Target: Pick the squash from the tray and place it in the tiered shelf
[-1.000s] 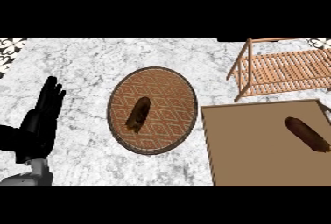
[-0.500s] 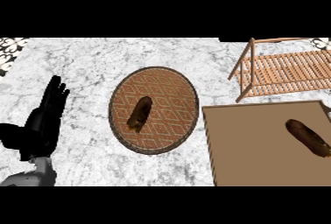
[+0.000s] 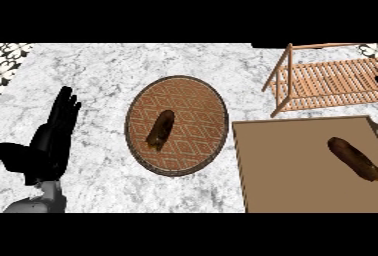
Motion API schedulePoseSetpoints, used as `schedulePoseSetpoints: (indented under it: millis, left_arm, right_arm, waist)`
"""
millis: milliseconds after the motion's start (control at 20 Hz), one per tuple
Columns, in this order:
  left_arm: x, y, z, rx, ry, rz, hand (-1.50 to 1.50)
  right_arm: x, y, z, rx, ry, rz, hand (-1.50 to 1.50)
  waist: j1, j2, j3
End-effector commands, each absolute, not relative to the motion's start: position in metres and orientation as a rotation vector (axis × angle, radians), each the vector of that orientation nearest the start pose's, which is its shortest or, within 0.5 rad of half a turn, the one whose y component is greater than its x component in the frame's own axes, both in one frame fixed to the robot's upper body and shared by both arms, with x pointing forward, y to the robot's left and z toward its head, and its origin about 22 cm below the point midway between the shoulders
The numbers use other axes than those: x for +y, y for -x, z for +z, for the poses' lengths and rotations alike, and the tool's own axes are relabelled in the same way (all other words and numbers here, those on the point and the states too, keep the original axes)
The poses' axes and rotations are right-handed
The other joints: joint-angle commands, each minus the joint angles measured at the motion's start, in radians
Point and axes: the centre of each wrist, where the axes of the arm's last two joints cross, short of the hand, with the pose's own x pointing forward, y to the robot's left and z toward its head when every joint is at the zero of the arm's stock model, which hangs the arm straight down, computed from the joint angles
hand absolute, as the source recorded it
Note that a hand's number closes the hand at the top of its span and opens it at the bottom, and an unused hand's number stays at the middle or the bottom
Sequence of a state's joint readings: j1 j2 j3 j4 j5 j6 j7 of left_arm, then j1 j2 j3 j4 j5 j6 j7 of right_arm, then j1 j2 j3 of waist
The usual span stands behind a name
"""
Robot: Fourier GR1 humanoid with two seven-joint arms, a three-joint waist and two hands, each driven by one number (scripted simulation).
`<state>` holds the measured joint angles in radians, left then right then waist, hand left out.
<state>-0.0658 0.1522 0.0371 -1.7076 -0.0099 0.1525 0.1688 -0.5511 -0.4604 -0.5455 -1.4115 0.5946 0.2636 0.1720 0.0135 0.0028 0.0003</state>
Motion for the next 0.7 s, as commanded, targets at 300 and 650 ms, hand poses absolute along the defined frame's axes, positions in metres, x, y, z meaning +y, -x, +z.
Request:
schedulePoseSetpoints:
  millis: [300,650]
  left_arm:
    - [0.271,-0.262,0.057,-1.608,-0.250,0.044,0.00]
    - [0.264,-0.251,0.055,-1.634,-0.218,0.030,0.00]
  right_arm:
    - [-0.401,-0.369,0.178,-1.521,1.009,0.420,1.50]
    - [-0.406,-0.396,0.154,-1.512,0.829,0.229,-1.50]
  waist:
    - [-0.002,0.000,0.000]
    - [0.012,0.004,0.000]
